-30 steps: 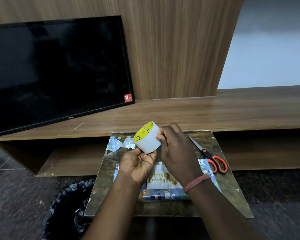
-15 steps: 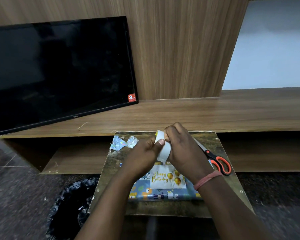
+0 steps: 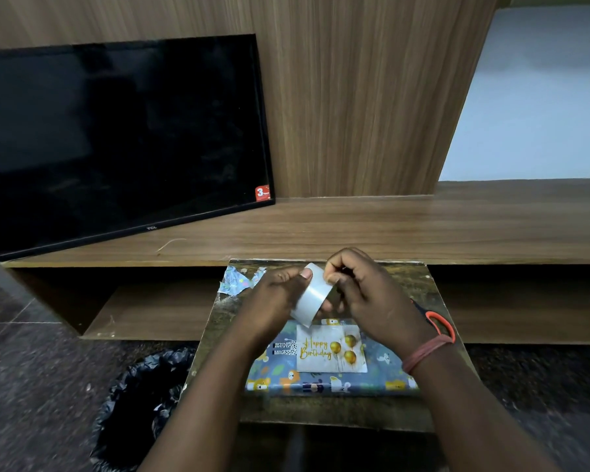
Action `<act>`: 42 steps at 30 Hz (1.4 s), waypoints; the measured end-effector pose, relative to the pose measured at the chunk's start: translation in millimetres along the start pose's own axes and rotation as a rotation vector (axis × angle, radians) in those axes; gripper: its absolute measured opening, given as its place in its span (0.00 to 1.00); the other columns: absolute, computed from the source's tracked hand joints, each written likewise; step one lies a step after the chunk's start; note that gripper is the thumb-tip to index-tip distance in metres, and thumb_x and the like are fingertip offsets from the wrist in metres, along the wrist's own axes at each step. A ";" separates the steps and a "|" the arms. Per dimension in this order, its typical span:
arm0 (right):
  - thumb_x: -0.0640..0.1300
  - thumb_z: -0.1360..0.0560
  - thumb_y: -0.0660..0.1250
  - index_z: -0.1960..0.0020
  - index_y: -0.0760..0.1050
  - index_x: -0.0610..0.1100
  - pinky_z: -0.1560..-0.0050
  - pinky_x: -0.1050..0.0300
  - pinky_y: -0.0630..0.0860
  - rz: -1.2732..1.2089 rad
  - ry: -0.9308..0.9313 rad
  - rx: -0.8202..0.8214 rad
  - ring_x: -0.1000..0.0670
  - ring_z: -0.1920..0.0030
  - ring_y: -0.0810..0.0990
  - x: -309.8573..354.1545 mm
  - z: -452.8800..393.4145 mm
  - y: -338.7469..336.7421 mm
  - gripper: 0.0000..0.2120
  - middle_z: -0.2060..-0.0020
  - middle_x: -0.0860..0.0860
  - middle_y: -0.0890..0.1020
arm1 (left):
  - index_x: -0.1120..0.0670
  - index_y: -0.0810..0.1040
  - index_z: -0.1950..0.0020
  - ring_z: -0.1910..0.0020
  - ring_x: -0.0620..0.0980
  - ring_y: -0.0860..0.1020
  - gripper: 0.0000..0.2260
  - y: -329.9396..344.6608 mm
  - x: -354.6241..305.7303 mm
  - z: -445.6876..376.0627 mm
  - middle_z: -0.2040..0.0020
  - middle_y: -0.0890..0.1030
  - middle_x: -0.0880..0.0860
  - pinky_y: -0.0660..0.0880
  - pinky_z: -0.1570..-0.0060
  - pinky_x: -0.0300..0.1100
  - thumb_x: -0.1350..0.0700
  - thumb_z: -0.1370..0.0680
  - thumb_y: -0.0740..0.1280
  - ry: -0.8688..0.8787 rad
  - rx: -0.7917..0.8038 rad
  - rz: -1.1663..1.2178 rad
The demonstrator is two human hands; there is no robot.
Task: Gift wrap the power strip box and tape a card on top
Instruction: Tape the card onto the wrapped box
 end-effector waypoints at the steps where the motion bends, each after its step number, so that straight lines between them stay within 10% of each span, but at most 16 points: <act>1: 0.35 0.20 0.62 0.49 0.76 0.51 0.59 0.59 0.78 -0.074 0.022 0.004 0.56 0.56 0.77 0.0 -0.1 -2.7 0.11 0.54 0.56 0.76 | 0.62 0.83 0.47 0.59 0.58 0.84 0.18 -0.4 -0.2 -0.1 0.55 0.86 0.63 0.81 0.53 0.54 0.51 0.15 0.60 0.005 -0.005 0.001; 5: 0.35 0.21 0.65 0.38 0.79 0.48 0.55 0.67 0.75 -0.134 0.057 0.037 0.58 0.54 0.78 -3.7 0.2 -3.9 0.15 0.53 0.54 0.78 | 0.61 0.83 0.45 0.60 0.59 0.84 0.18 -2.5 1.1 -1.6 0.57 0.86 0.63 0.81 0.52 0.60 0.50 0.14 0.59 0.001 -0.026 -0.009; 10: 0.33 0.24 0.70 0.51 0.85 0.42 0.53 0.70 0.73 0.003 -0.041 0.013 0.57 0.54 0.80 -1.9 -1.9 -7.8 0.07 0.57 0.55 0.81 | 0.54 0.84 0.48 0.57 0.58 0.86 0.19 -4.0 6.2 -3.2 0.58 0.87 0.58 0.80 0.45 0.61 0.46 0.14 0.58 -0.013 -0.028 -0.120; 16: 0.37 0.21 0.64 0.53 0.72 0.50 0.58 0.46 0.75 0.352 -0.089 0.104 0.49 0.58 0.75 1.4 0.3 9.6 0.08 0.54 0.57 0.72 | 0.58 0.81 0.55 0.60 0.61 0.82 0.28 -7.5 5.9 -4.6 0.62 0.85 0.58 0.77 0.46 0.58 0.34 0.24 0.59 0.008 -0.069 -0.262; 27: 0.31 0.28 0.59 0.55 0.64 0.49 0.56 0.47 0.72 0.378 0.012 0.354 0.48 0.59 0.70 -0.2 2.9 26.5 0.13 0.58 0.55 0.67 | 0.54 0.64 0.70 0.73 0.49 0.65 0.23 -6.0 -11.0 -6.1 0.76 0.65 0.50 0.60 0.67 0.47 0.51 0.16 0.64 0.198 -0.223 -0.610; 36: 0.29 0.20 0.61 0.36 0.76 0.50 0.62 0.57 0.79 -0.389 0.192 0.160 0.51 0.61 0.79 -9.1 3.2 4.2 0.20 0.55 0.43 0.79 | 0.58 0.82 0.59 0.68 0.51 0.77 0.17 -26.6 7.6 -9.2 0.66 0.80 0.55 0.70 0.63 0.45 0.45 0.22 0.66 0.031 -0.095 -0.024; 42: 0.39 0.22 0.71 0.47 0.86 0.47 0.57 0.68 0.73 -0.165 0.101 0.101 0.60 0.58 0.80 -6.1 0.7 -2.6 0.07 0.59 0.57 0.83 | 0.54 0.85 0.58 0.67 0.53 0.78 0.15 -26.1 6.3 -11.4 0.63 0.82 0.60 0.71 0.67 0.42 0.51 0.17 0.64 0.050 -0.082 0.051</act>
Point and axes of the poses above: each hand's wrist, its own z-axis away from the middle knuckle, its own y-axis out of the palm, x = y × z, the point moved 8 cm from there along -z, towards the middle knuckle
